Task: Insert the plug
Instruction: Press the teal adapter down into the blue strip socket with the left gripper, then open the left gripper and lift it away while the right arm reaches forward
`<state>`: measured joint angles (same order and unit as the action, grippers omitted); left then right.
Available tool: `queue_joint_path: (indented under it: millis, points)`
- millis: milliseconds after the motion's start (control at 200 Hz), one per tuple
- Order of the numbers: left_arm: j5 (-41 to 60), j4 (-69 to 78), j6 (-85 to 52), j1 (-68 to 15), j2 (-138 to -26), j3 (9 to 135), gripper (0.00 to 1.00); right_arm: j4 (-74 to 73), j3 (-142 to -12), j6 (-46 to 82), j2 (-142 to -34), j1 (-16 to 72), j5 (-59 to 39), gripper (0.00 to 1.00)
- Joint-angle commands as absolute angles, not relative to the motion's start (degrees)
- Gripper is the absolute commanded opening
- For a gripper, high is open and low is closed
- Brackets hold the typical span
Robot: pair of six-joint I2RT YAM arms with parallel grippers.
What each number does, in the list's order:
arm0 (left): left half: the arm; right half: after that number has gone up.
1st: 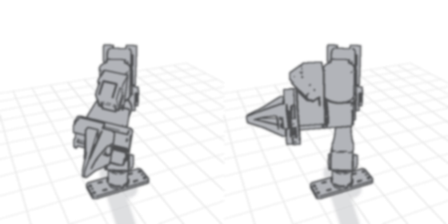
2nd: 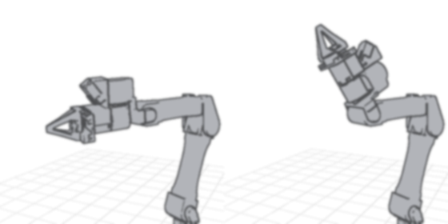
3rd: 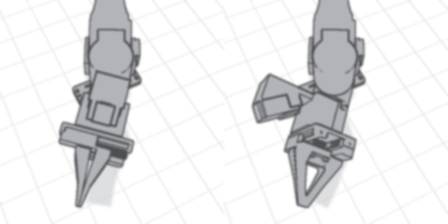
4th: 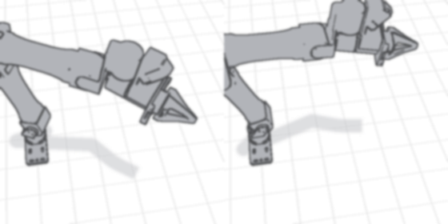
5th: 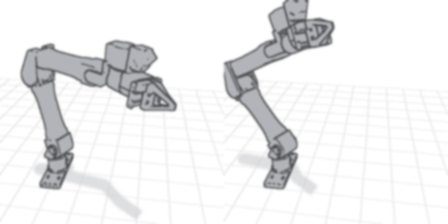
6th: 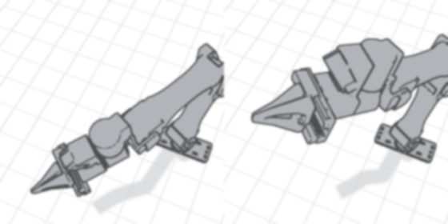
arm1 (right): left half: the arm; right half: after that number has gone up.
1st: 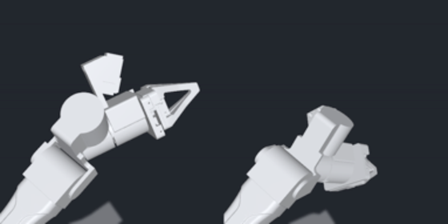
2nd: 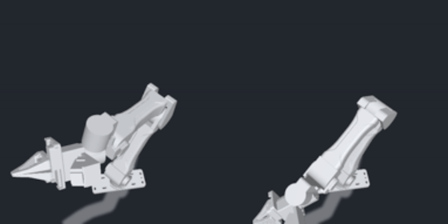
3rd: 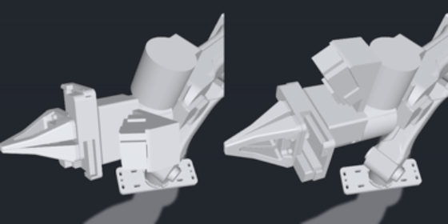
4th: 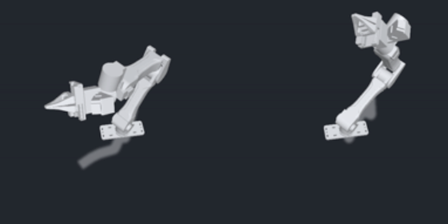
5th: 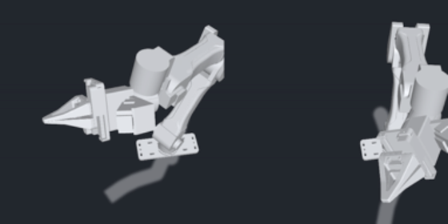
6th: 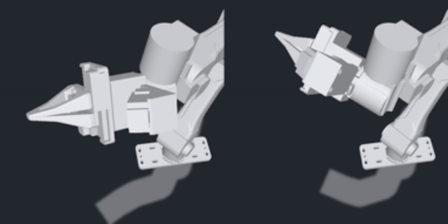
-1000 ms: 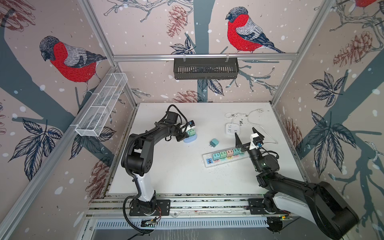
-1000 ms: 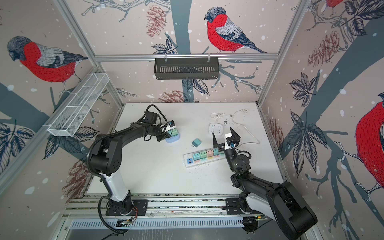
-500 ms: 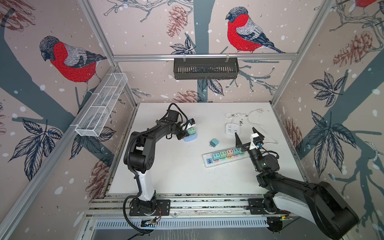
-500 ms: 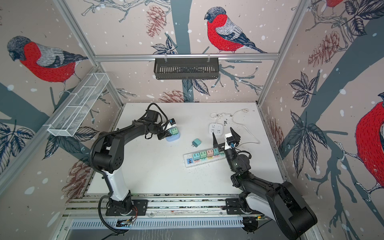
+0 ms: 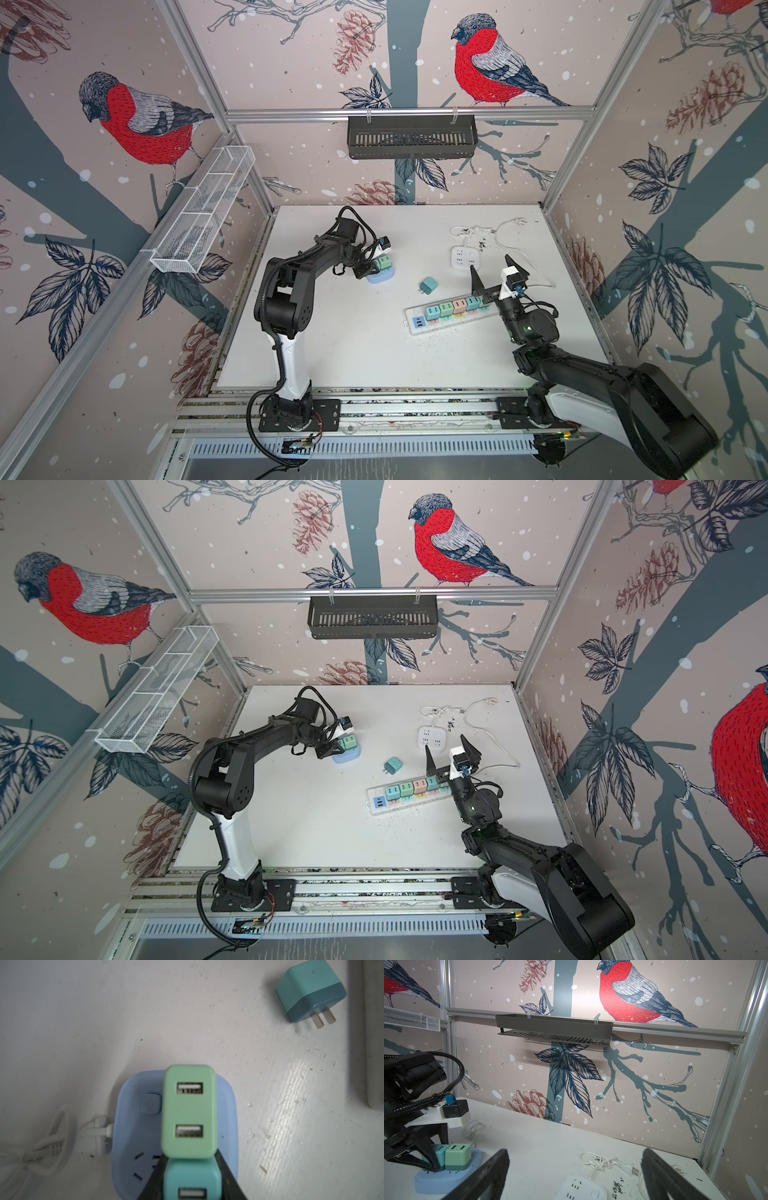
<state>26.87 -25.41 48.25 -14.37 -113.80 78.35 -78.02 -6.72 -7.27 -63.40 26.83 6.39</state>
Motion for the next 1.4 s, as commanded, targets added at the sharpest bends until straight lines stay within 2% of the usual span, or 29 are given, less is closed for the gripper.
queue_joint_path:
  millis: [0, 235, 340, 345, 350, 355, 360, 370, 380, 390, 570, 730, 795, 891, 996, 1036, 1131, 1266, 1331, 1396]
  points:
    - [24.72, -34.34, 48.75, -14.35, -113.72, 77.57, 0.00, -78.67, -6.81, -6.37, -63.33, 26.71, 6.08, 1.00]
    - [24.38, -34.54, 47.43, -13.40, -110.31, 75.29, 0.00, -78.75, -6.87, -6.23, -63.60, 26.54, 6.05, 1.00]
    - [23.45, -30.27, 45.98, -13.43, -107.49, 73.08, 0.18, -78.66, -6.97, -6.06, -63.76, 26.54, 6.03, 1.00]
    - [23.50, -30.03, 45.97, -13.39, -107.31, 72.93, 0.23, -78.62, -6.95, -6.06, -63.74, 26.50, 6.09, 1.00]
    - [23.57, -29.91, 45.93, -13.38, -107.18, 72.85, 0.31, -78.64, -6.99, -6.06, -63.73, 26.48, 6.12, 1.00]
    - [23.61, -29.59, 45.90, -13.41, -107.03, 72.72, 0.47, -78.61, -7.01, -6.02, -63.73, 26.47, 6.14, 1.00]
    - [23.62, -29.34, 45.89, -13.43, -106.86, 72.62, 0.72, -78.59, -7.02, -6.00, -63.72, 26.42, 6.19, 1.00]
    - [23.66, -28.93, 45.84, -13.40, -106.59, 72.47, 0.89, -78.58, -7.12, -5.98, -63.81, 26.45, 6.23, 1.00]
    - [23.82, -28.59, 45.69, -13.37, -106.34, 72.24, 0.96, -78.62, -7.12, -5.91, -63.81, 26.41, 6.35, 1.00]
    - [23.93, -27.98, 45.52, -13.43, -105.93, 72.05, 0.98, -78.63, -7.23, -5.78, -63.90, 26.33, 6.51, 1.00]
    - [25.02, -20.44, 42.10, -13.36, -99.24, 69.43, 0.98, -77.70, -8.96, -0.13, -65.82, 23.50, 10.40, 1.00]
    - [22.95, -8.30, 31.97, -13.67, -87.61, 64.78, 0.98, -76.23, -9.34, 14.00, -66.34, 13.59, 3.03, 0.98]
    - [22.68, 2.35, 24.97, -13.63, -80.99, 59.94, 0.98, -75.09, -10.20, 20.87, -67.65, 8.60, -0.73, 0.94]
    - [19.36, 25.54, 11.46, -13.65, -72.07, 47.80, 0.98, -73.83, -11.97, 28.07, -71.18, 3.71, -3.92, 0.89]
    - [15.42, 52.02, -0.98, -13.71, -66.44, 33.96, 0.98, -69.87, -16.19, 31.93, -76.09, 0.61, -10.31, 0.86]
    - [12.80, 56.14, -5.34, -13.58, -65.54, 30.49, 0.98, -66.55, -18.77, 31.65, -77.48, 0.35, -13.16, 0.86]
    - [6.69, 55.60, -10.62, -13.57, -65.30, 28.37, 0.98, -57.70, -24.26, 30.96, -79.97, 0.71, -15.27, 0.84]
    - [6.40, 49.33, -9.53, -13.62, -65.88, 28.66, 0.98, -48.69, -29.09, 30.81, -82.59, 1.13, -13.87, 0.84]
    - [5.49, 53.31, -9.85, -13.58, -65.32, 25.69, 0.98, -45.14, -30.96, 30.59, -84.16, 1.58, -13.56, 0.84]
    - [0.29, 60.90, -14.04, -13.59, -64.96, 21.50, 0.98, -42.22, -33.05, 30.68, -86.16, 2.08, -13.22, 0.84]
